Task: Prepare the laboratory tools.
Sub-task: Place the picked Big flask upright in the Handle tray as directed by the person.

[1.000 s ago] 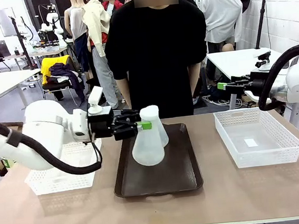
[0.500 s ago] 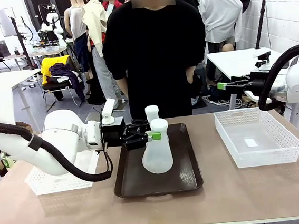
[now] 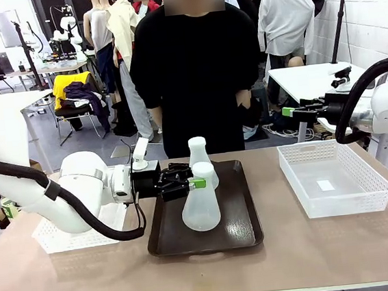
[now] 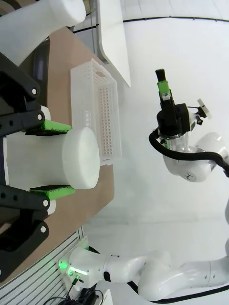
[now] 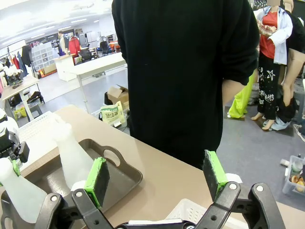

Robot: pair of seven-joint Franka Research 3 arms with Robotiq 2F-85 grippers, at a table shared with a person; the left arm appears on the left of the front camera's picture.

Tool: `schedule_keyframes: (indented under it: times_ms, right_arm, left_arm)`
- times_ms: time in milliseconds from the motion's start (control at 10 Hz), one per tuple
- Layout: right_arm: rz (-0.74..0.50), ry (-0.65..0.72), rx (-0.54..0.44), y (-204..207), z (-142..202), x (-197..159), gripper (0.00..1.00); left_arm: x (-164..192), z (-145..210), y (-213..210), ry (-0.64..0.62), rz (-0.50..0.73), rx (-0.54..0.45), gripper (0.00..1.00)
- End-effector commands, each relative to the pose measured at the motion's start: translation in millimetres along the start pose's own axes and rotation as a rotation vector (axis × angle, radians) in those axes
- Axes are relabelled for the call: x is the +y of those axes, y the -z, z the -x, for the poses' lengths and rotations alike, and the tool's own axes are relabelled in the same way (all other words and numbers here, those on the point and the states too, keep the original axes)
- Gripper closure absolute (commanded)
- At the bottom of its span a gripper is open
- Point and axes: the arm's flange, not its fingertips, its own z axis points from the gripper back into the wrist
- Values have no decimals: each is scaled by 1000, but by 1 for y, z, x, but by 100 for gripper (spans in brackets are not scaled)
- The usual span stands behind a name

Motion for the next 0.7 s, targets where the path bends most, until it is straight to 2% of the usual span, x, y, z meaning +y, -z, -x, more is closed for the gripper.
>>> schedule_keyframes:
  times_ms: [0,400,600]
  right_arm:
    - [-8,1,15,0,-2,-1,0]
    - [-8,1,15,0,-2,-1,0]
    - [-8,1,15,0,-2,-1,0]
  left_arm:
    - [3,-5,5,15,-6,0,80]
    - [2,-8,4,5,-3,67,2]
    - [0,-11,3,-19,1,141,0]
